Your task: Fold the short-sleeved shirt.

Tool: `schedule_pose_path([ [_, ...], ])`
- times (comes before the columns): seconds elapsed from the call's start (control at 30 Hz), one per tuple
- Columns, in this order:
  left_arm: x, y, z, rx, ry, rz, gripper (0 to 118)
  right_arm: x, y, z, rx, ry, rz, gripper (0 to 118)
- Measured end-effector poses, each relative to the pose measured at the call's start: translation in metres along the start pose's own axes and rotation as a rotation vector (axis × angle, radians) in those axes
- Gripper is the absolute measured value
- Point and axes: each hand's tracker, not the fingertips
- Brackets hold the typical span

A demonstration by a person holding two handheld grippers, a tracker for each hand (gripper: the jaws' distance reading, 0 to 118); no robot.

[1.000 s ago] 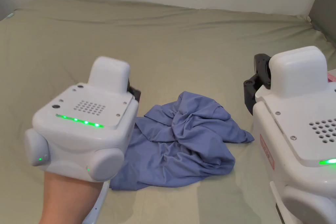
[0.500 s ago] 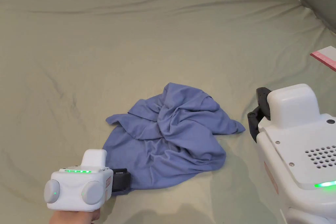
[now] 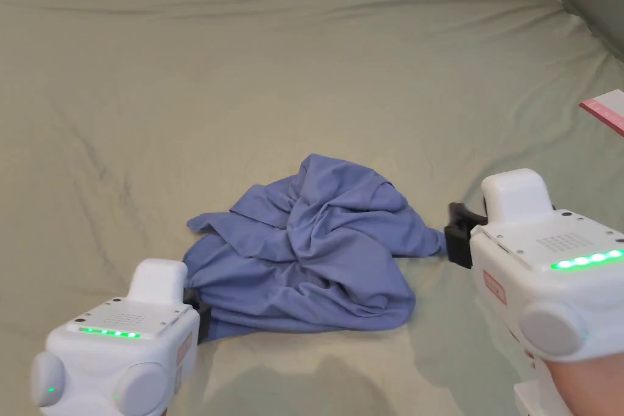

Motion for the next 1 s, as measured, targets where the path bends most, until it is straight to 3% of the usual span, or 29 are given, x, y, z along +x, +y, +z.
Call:
schedule_pose_path([
  [0.03,-0.005,0.001,0.006,0.013,0.002,0.006,8,0.002,-0.001,-0.018,-0.061,-0.002,0.009,105],
  [0.07,-0.008,0.003,0.014,0.026,0.003,0.013,8,0.005,-0.005,-0.041,-0.112,0.036,-0.001,114],
  [0.2,-0.013,0.004,0.03,0.037,-0.003,0.006,8,0.009,-0.022,-0.124,-0.29,0.066,-0.029,114],
  [0.43,-0.018,-0.007,0.022,0.002,0.013,0.012,8,0.005,-0.038,-0.192,-0.394,0.086,-0.058,113],
  [0.5,-0.019,-0.008,0.018,-0.006,0.018,0.01,8,0.001,-0.041,-0.186,-0.346,0.126,-0.074,103],
  [0.53,-0.019,-0.009,0.017,-0.009,0.02,0.01,8,0.001,-0.039,-0.182,-0.314,0.16,-0.076,93],
  [0.6,-0.02,-0.009,0.013,-0.012,0.017,0.014,8,-0.006,-0.037,-0.17,-0.263,0.271,-0.062,32],
  [0.63,-0.02,-0.009,0.013,-0.012,0.018,0.015,8,-0.012,-0.036,-0.167,-0.241,0.236,-0.004,13],
  [0.67,-0.02,-0.008,0.013,-0.008,0.02,0.015,8,-0.021,-0.036,-0.167,-0.264,0.16,0.083,13],
  [0.7,-0.021,-0.007,0.014,-0.001,0.018,0.017,8,-0.024,-0.034,-0.167,-0.279,0.17,0.099,13],
  [0.83,-0.028,0.004,0.027,0.051,0.005,0.052,8,-0.012,-0.021,-0.144,-0.231,0.173,0.031,13],
  [1.0,-0.045,0.033,0.061,0.186,0.031,0.08,8,0.033,0.011,-0.075,-0.076,0.151,-0.035,13],
])
